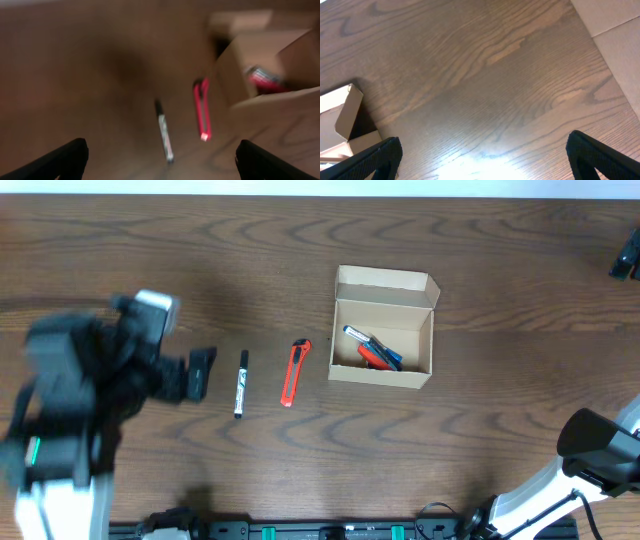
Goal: Pack container
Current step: 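Move the left gripper over the black-capped marker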
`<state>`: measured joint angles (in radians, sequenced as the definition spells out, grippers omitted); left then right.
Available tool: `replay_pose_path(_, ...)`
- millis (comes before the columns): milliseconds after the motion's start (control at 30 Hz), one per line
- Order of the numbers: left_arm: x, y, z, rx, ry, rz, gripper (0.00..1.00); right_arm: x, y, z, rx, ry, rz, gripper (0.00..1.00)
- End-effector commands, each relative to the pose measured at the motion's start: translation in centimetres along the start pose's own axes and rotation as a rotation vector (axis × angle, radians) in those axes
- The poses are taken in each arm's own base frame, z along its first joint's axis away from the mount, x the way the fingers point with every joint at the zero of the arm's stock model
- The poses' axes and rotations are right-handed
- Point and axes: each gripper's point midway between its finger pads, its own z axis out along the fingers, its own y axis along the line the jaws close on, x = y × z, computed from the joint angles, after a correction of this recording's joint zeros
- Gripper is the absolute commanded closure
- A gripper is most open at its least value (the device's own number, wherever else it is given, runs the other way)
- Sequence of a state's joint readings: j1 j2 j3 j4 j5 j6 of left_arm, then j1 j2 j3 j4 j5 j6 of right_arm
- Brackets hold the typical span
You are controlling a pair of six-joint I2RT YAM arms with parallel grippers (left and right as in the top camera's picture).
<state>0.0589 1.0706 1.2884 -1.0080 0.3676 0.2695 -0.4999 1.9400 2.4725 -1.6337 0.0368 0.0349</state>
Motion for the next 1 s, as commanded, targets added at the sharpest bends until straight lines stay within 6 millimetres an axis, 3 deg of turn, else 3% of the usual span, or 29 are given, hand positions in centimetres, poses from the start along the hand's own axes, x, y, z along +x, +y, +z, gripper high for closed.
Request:
replay_pose_path(0,1.4,2.6,3.0,-0.076,0.129,-0.065,0.05,-0.2,-0.2,-1.4,0.000,-0.037,0.017,0.01)
replay_pose_path(133,0.8,2.0,7.2,0.042,0.171,-0.097,0.05,-0.2,-0.2,-1.4,0.000,-0.036,0.017,0.01)
replay_pose_path(267,2.3,2.0,10.1,0.087,0.271,-0.141,0.05,-0.2,-0.2,-1.4,0.000,-0.037,0.017,0.01)
replay_pose_path(400,5.3,4.9,11.3,-0.145,0.422,-0.263,0.05,-0.2,-0.2,-1.4,0.000,-0.036,0.017,0.01)
replay_pose_path(500,7.0,6.2,11.6,-0.297,0.514,-0.224,0.05,-0.2,-0.2,-1.4,0.000,-0.037,0.017,0.01)
replay_pose_path(833,7.3,0.0,14.5,-0.227,0.564,-0.044,0.05,-0.2,-0.2,-1.4,0.000,-0.036,0.017,0.01)
replay_pose_path(967,7.4,-0.6,15.6,-0.253,0.564,-0.032,0.05,-0.2,-0.2,-1.4,0.000,-0.036,0.017,0.01)
